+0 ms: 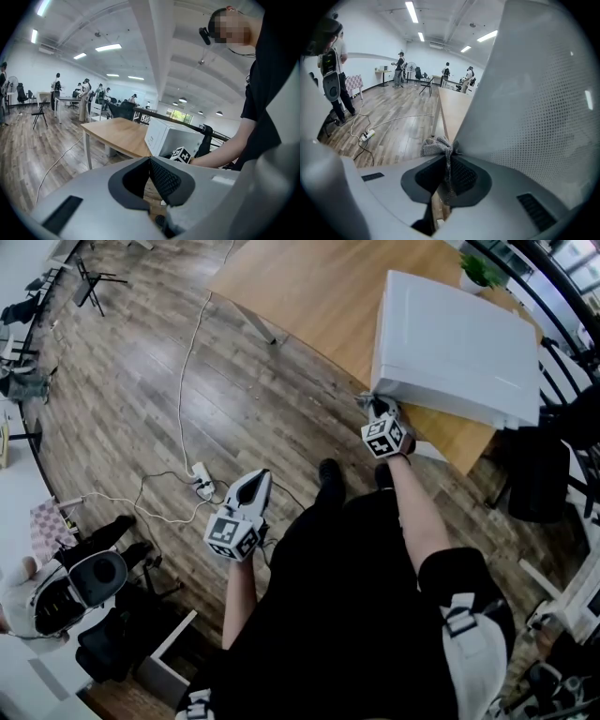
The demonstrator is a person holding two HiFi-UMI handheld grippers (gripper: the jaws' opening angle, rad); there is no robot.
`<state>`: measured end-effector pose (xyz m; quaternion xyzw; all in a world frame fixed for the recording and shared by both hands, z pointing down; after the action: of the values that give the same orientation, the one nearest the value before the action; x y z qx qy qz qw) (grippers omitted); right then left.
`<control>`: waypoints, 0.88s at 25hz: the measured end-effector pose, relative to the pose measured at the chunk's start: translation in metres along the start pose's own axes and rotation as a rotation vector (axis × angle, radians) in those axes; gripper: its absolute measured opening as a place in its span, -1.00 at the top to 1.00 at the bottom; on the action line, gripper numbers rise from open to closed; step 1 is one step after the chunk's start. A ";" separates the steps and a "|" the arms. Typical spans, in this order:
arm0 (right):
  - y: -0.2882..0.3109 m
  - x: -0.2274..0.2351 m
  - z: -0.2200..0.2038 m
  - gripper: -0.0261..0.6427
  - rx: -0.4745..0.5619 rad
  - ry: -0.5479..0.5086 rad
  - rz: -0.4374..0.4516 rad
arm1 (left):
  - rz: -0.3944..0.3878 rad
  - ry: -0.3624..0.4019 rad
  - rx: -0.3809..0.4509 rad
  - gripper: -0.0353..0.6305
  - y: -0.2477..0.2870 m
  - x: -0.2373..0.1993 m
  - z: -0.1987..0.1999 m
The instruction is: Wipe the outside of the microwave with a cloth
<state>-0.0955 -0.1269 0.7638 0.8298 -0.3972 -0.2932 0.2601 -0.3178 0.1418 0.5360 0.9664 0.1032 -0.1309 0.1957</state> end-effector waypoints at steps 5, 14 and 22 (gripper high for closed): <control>-0.015 -0.003 0.002 0.82 -0.001 0.037 -0.053 | -0.085 0.022 -0.004 0.88 0.013 -0.007 0.004; -0.055 -0.004 -0.012 0.82 -0.039 0.087 -0.101 | -0.255 0.043 -0.016 0.88 0.068 -0.015 0.020; -0.130 0.033 -0.056 0.82 -0.059 0.203 -0.214 | -0.422 0.101 -0.050 0.88 0.124 0.014 0.020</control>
<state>0.0262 -0.0711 0.7070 0.8848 -0.2694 -0.2454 0.2905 -0.2776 0.0240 0.5581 0.9235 0.3161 -0.1180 0.1826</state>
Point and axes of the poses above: the fingertips, and each gripper's own axes: y forward along the fingers, x to its right, z out of its top, the point moved 5 cm from there along -y, backward along the fingers, and after that the axes turned 5 degrees about x, right-handed, at the moved point
